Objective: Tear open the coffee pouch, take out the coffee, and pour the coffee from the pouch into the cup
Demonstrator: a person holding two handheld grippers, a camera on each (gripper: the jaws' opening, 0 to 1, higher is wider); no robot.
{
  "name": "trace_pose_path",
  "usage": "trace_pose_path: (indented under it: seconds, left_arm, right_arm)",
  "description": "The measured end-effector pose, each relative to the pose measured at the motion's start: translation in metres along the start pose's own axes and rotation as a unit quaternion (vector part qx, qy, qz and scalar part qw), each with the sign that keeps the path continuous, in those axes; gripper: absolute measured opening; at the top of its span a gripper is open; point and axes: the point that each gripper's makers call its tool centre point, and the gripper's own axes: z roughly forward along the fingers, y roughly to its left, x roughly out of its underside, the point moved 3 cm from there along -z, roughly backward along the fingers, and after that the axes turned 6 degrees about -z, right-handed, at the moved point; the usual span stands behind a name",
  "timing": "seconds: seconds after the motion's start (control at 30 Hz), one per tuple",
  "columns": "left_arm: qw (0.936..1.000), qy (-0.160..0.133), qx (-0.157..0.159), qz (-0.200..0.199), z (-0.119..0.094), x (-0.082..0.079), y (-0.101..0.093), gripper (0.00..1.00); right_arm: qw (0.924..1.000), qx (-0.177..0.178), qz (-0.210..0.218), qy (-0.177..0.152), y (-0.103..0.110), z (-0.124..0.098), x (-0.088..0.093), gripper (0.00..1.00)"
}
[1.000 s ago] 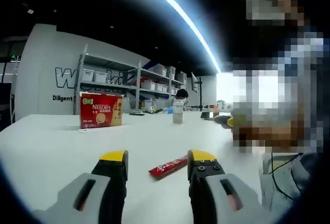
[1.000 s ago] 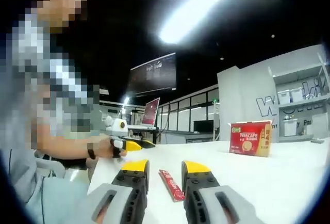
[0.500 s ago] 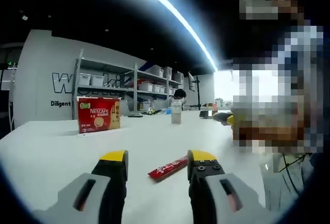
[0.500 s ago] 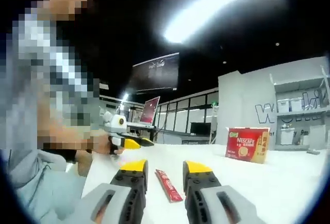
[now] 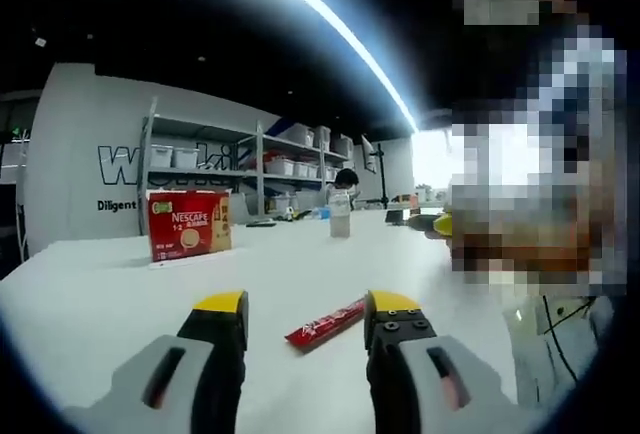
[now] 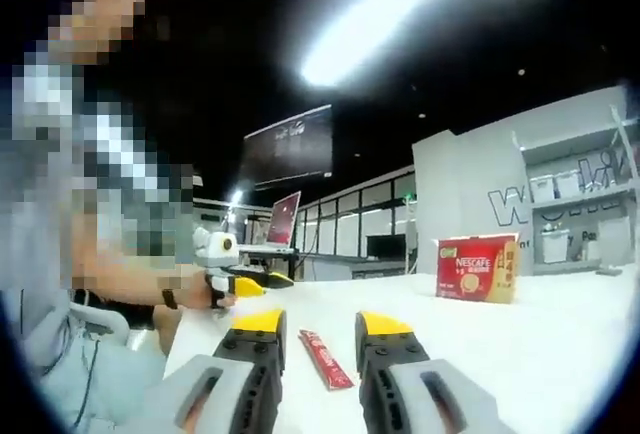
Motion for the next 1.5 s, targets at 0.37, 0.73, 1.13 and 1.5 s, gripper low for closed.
trace_pose_path:
  seconds: [0.37,0.73,1.13,1.5]
  left_arm:
    - [1.0,0.009,-0.002,-0.001,0.002,0.003,0.0,0.56]
    - [0.9997,0.018,0.019,0.002,-0.001,0.006,-0.01,0.58]
    - [0.9997,0.005,0.014,-0.019,-0.001,0.003,-0.006,0.59]
    - [0.9998,0.011,0.014,-0.011,-0.001,0.007,-0.004,0.62]
  right_arm:
    - [0.9991,0.015,-0.017,0.037,-0.003,0.004,0.01,0.36]
    - [0.9991,0.012,-0.003,0.039,0.006,0.007,0.008,0.39]
    - [0.9983,0.005,0.012,0.056,0.003,0.009,0.018,0.39]
    - [0.9973,0.014,-0.026,0.067,0.001,0.009,0.02,0.39]
